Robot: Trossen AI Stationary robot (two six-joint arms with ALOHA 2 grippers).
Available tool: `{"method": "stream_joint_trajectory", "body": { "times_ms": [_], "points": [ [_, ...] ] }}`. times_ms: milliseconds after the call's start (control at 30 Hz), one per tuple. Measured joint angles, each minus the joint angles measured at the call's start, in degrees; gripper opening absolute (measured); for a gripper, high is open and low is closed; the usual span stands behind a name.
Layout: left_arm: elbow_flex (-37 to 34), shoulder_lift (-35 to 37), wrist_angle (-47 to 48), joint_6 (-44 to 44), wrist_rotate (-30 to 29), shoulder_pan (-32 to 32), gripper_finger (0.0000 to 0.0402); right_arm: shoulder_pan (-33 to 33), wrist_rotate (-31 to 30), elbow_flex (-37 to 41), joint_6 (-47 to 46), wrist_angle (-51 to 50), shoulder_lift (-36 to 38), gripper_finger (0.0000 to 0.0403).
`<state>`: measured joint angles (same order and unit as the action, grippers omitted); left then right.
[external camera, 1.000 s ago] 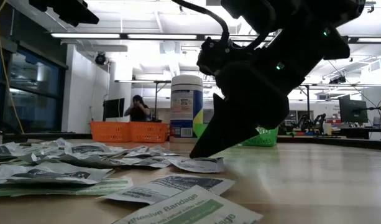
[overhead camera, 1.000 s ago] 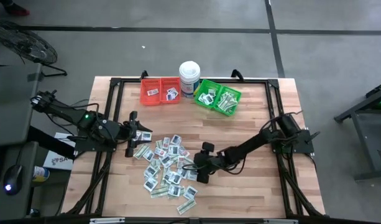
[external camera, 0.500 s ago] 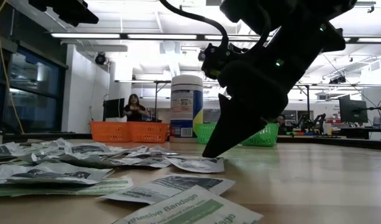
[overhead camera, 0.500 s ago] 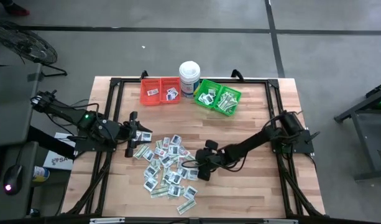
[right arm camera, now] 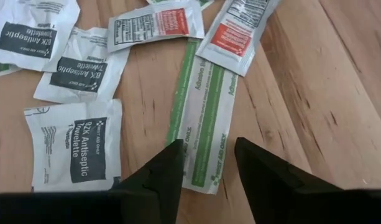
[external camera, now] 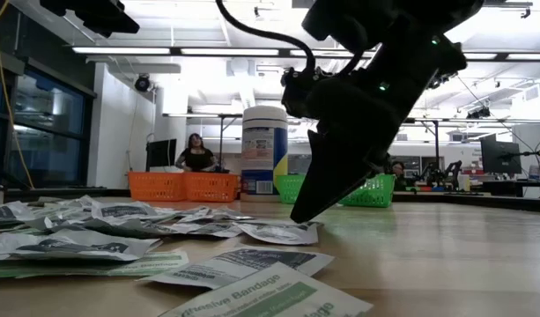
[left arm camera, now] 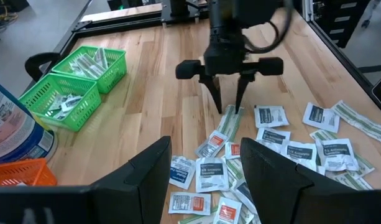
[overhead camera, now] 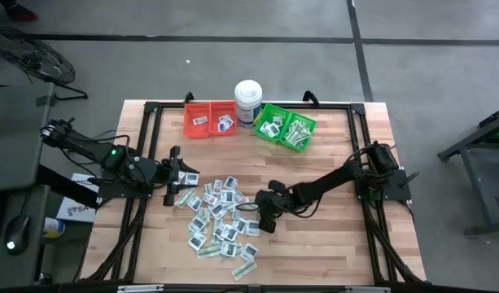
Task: Pick & Place First Aid Supplies
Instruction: Put the green bandage pack into the right green bin
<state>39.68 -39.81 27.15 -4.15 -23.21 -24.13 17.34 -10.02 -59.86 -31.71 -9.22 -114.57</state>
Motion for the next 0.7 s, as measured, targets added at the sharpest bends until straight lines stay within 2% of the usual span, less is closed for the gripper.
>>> {"method": "stream_joint_trajectory", "body": {
  "times_ms": [233,633,700],
  "points": [
    [0.0,0.0,0.01,0.86,0.16,-0.01,0.0188,-2.14,3.06,-0.07,0.03,-0.92,0.2,0.0103],
    [-0.02,0.0,0.01,0.88,0.12,0.1,0.0188,-2.85,4.65,-0.07,0.23,-1.86,0.23,0.001],
    [-0.02,0.0,-0.01,0.88,0.11,0.1,0.0188,-2.88,4.66,-0.07,0.19,-1.91,0.25,0.0004]
  ]
}}
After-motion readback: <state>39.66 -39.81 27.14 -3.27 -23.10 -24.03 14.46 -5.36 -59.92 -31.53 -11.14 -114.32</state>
